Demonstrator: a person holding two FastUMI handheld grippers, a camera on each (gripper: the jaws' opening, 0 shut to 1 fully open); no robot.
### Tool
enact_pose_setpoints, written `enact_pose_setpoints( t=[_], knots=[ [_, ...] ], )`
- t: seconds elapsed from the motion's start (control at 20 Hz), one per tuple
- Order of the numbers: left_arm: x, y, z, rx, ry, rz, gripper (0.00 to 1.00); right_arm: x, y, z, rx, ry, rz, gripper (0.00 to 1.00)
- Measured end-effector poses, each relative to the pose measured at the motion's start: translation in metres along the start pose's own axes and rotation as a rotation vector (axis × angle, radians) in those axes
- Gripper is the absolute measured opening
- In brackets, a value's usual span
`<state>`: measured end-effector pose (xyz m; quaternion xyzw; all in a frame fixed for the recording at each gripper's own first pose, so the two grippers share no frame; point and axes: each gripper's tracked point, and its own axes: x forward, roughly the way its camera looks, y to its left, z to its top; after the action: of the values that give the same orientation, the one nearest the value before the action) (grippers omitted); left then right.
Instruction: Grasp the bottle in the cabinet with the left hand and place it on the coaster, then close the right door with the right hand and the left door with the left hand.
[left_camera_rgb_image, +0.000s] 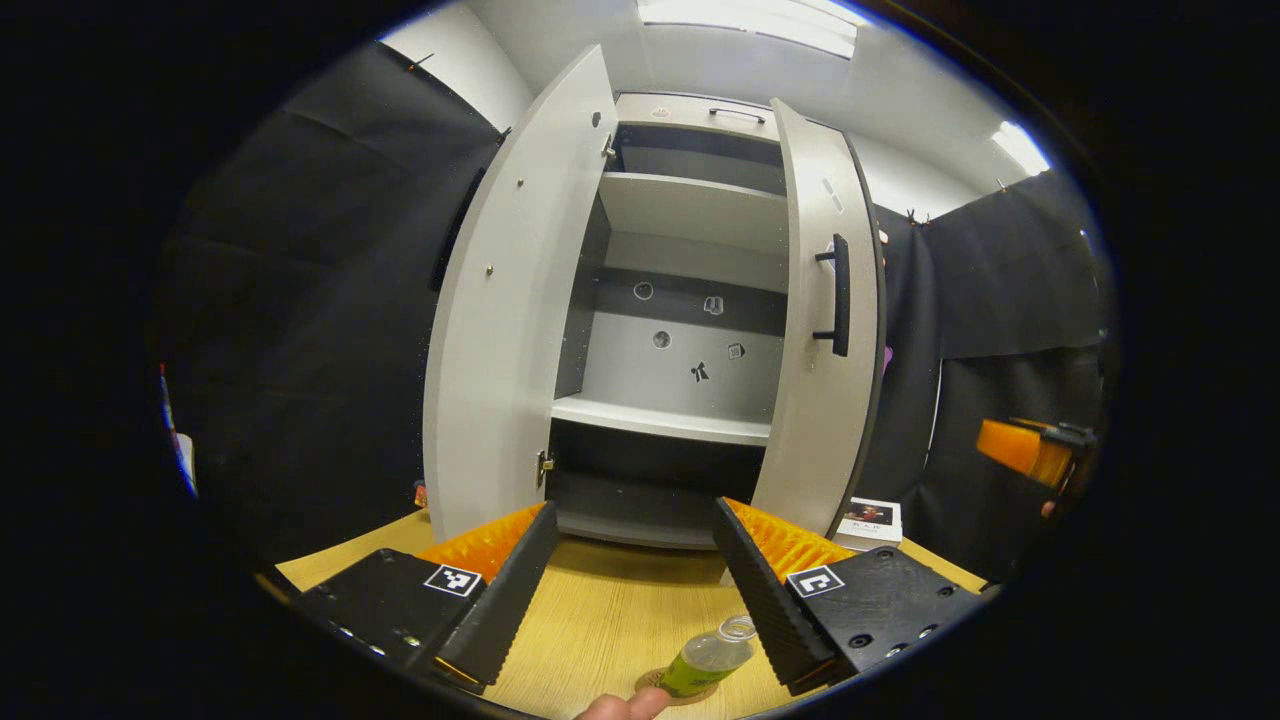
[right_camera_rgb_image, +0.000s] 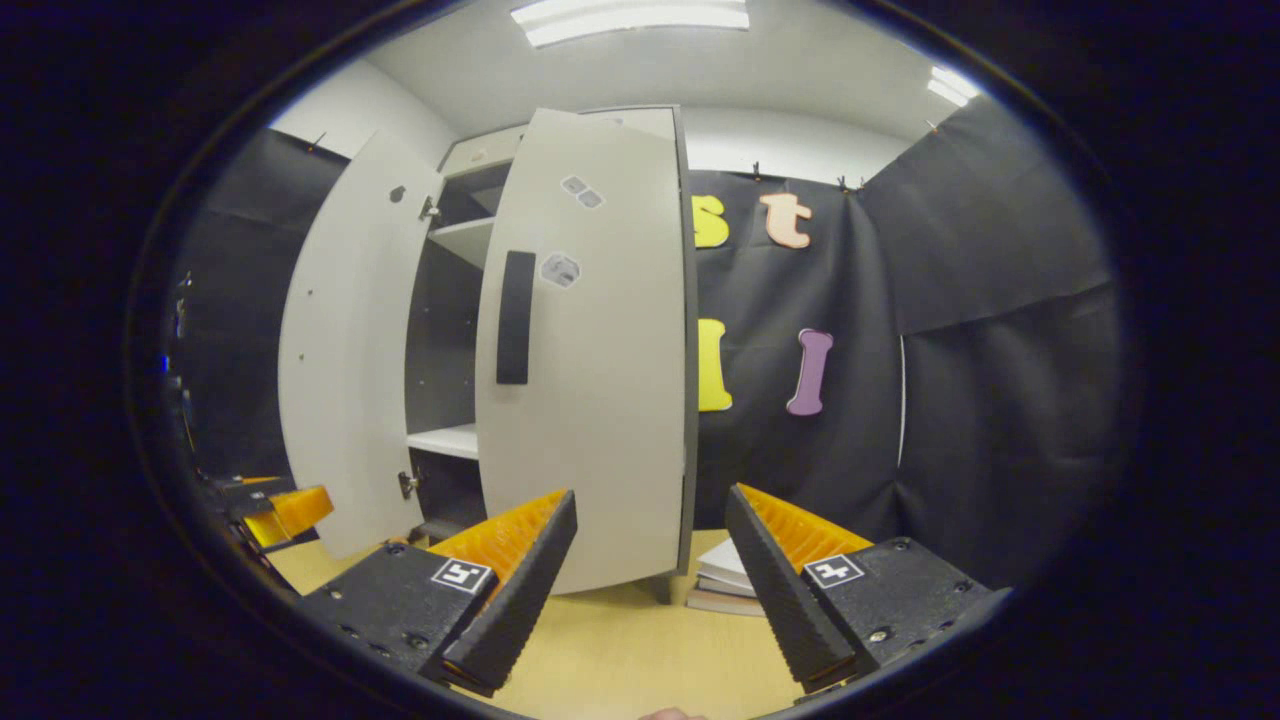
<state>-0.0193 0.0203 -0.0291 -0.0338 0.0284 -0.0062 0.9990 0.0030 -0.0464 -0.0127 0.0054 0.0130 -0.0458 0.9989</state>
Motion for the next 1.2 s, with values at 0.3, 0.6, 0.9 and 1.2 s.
enact_pose_setpoints(
  t=[0.3, 0.6, 0.9, 1.2],
  knots=[
    [0.0, 0.021, 0.028, -0.064, -0.024, 0.035, 0.95, -0.013, 0.021, -0.047, 0.038, 0.129, 0.04, 0.99],
    [0.0, 0.166, 0.116, -0.046, -0.138, 0.317, 0.95, -0.006, 0.026, -0.05, 0.05, 0.149, 0.069, 0.99],
    [0.038, 0.241, 0.169, -0.077, -0.174, 0.461, 0.95, -0.005, 0.019, -0.046, 0.043, 0.135, 0.063, 0.99],
    [0.064, 0.237, 0.175, 0.003, -0.198, 0.483, 0.95, -0.005, -0.003, -0.043, 0.042, 0.12, 0.001, 0.99]
  ],
)
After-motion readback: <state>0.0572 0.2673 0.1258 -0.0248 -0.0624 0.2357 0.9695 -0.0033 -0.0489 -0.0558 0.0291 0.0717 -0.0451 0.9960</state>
